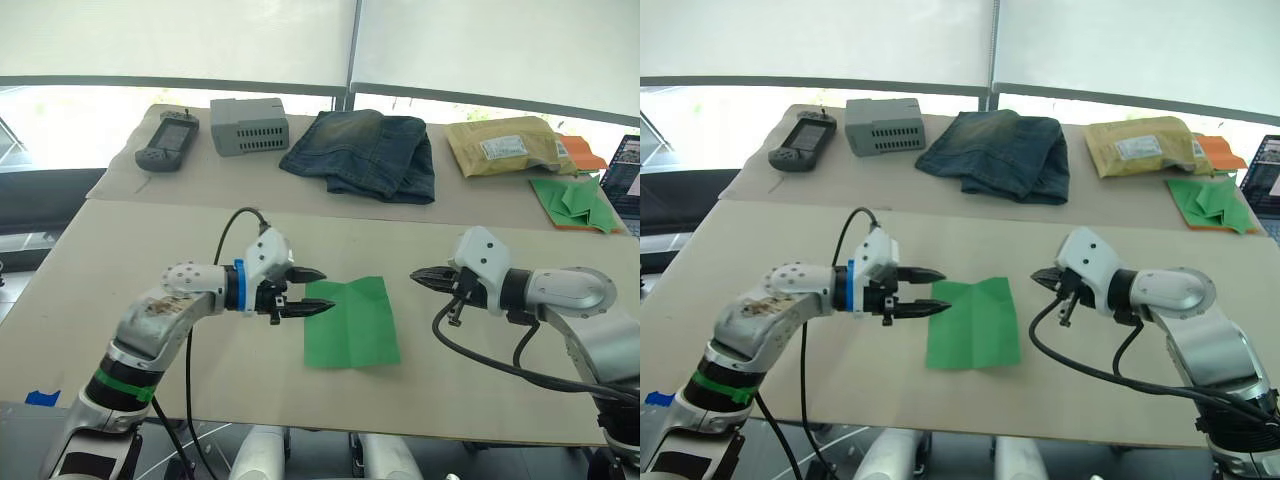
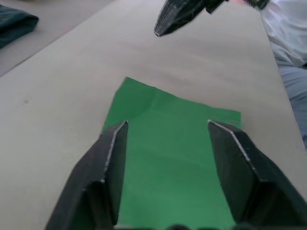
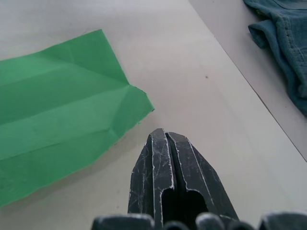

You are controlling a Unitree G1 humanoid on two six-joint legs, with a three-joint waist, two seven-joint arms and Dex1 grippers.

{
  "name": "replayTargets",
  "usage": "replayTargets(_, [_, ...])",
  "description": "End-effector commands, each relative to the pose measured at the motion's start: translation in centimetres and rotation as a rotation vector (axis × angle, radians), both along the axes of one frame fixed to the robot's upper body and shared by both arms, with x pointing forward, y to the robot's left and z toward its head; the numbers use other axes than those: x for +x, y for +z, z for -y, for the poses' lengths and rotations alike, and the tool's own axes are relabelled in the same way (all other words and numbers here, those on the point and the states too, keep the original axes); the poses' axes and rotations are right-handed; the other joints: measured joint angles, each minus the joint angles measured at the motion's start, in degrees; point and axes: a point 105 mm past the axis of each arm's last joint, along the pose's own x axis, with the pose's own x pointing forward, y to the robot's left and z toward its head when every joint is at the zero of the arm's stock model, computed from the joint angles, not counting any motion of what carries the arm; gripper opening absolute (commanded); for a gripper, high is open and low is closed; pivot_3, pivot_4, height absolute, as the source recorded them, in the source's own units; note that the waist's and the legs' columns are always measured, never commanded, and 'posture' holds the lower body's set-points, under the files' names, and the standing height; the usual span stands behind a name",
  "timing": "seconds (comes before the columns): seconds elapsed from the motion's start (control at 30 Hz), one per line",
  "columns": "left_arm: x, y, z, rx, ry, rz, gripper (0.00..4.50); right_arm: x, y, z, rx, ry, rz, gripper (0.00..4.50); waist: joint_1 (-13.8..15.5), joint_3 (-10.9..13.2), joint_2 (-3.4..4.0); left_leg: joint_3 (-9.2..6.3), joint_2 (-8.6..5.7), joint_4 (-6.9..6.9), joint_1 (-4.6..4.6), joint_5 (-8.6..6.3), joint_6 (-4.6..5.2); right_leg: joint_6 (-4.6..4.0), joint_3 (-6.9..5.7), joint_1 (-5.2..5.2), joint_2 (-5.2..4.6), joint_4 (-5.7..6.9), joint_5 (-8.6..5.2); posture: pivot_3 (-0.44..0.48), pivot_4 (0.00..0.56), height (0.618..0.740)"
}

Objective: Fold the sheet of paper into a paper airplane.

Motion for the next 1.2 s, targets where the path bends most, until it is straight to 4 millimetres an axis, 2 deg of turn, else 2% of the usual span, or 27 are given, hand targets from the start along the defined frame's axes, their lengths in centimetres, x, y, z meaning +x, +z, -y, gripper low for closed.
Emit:
replayTargets(0.03, [0.6,-2.0,0.3,0.061,0.029,0.054,1.25,0.9,0.8,0.8,0.030,-0.099,0.076,0.00,-0.16,0.00,0.00,0.01,0.00,0.00,0.01,0.00,0.00,0.00,0.00,0.00,0.01,0.00,-0.01,0.000,0.150,0.728])
replayTargets(0.13, [0.4,-3.5,0.5,0.098,0.036,0.058,0.21,1.2,0.1,0.9,0.075,-0.151,0.069,0.00,-0.41,0.00,0.01,0.00,0.01,-0.02,0.01,-0.02,0.03,-0.03,0.01,0.01,0.02,0.02,-0.02,0.000,0.150,0.728])
replayTargets(0.17, [0.1,-4.3,0.6,0.119,0.033,0.047,0.02,1.3,-0.4,0.6,0.086,-0.159,0.060,0.00,-0.44,0.00,0.01,-0.01,0.02,-0.02,-0.01,-0.02,0.03,-0.05,0.01,-0.02,0.01,0.03,0.00,0.000,0.150,0.728])
replayTargets(0.3, [-0.2,-5.8,0.5,0.161,0.036,0.032,0.02,1.5,-1.3,0.0,0.125,-0.184,0.032,0.00,-0.52,-0.01,0.02,-0.02,0.04,-0.01,0.00,-0.02,0.03,-0.05,0.02,-0.01,-0.01,0.03,0.00,0.000,0.150,0.728])
replayTargets(0.4, [-0.3,-7.1,0.5,0.194,0.047,0.014,0.02,1.4,-0.9,-0.9,0.364,-0.233,-0.072,0.00,-0.55,-0.01,0.02,-0.03,0.06,-0.02,0.05,-0.02,0.03,-0.02,0.00,0.05,0.00,0.03,-0.02,0.000,0.150,0.728])
replayTargets(0.5, [-0.2,-7.2,0.7,0.186,0.051,0.009,0.00,0.3,-1.7,-1.4,0.425,-0.223,-0.184,0.87,-0.39,-0.07,0.14,-0.06,0.08,-0.01,0.04,-0.02,0.04,-0.07,0.02,0.06,-0.04,0.06,0.01,0.000,0.150,0.728])
replayTargets(0.63, [-0.2,-7.1,0.8,0.182,0.046,0.008,0.00,-0.2,-2.5,-1.7,0.432,-0.249,-0.244,2.26,-0.38,-0.09,0.18,-0.06,0.06,0.00,0.05,-0.03,0.05,-0.04,0.02,0.09,-0.07,0.04,0.00,0.000,0.150,0.728])
replayTargets(0.8, [-0.3,-7.2,0.9,0.186,0.026,0.008,0.00,-0.1,-3.6,-2.7,0.508,-0.275,-0.317,2.26,-0.69,-0.11,0.22,-0.06,0.07,-0.02,0.10,-0.03,0.05,0.05,0.01,0.09,0.00,0.06,-0.07,0.000,0.150,0.728])
replayTargets(0.9, [-0.3,-7.2,1.0,0.187,0.020,0.011,0.00,0.3,-4.3,-2.8,0.494,-0.301,-0.313,2.26,-0.82,-0.13,0.24,-0.06,0.05,-0.02,0.09,-0.03,0.05,0.05,0.01,0.09,-0.01,0.07,-0.07,0.000,0.150,0.728])
replayTargets(1.07, [-0.2,-7.0,0.8,0.199,0.010,0.036,0.00,0.6,-3.5,-3.9,0.544,-0.259,-0.310,2.26,-1.13,-0.14,0.26,-0.06,0.05,-0.02,0.10,-0.03,0.05,0.05,0.01,0.09,0.00,0.07,-0.07,0.000,0.150,0.728])
replayTargets(1.2, [0.1,-6.9,0.2,0.209,0.011,0.036,0.00,0.6,-3.7,-4.7,0.515,-0.226,-0.285,1.15,-1.21,-0.14,0.27,-0.06,0.05,-0.03,0.10,-0.03,0.05,0.05,0.00,0.09,0.00,0.08,-0.08,0.000,0.150,0.728])
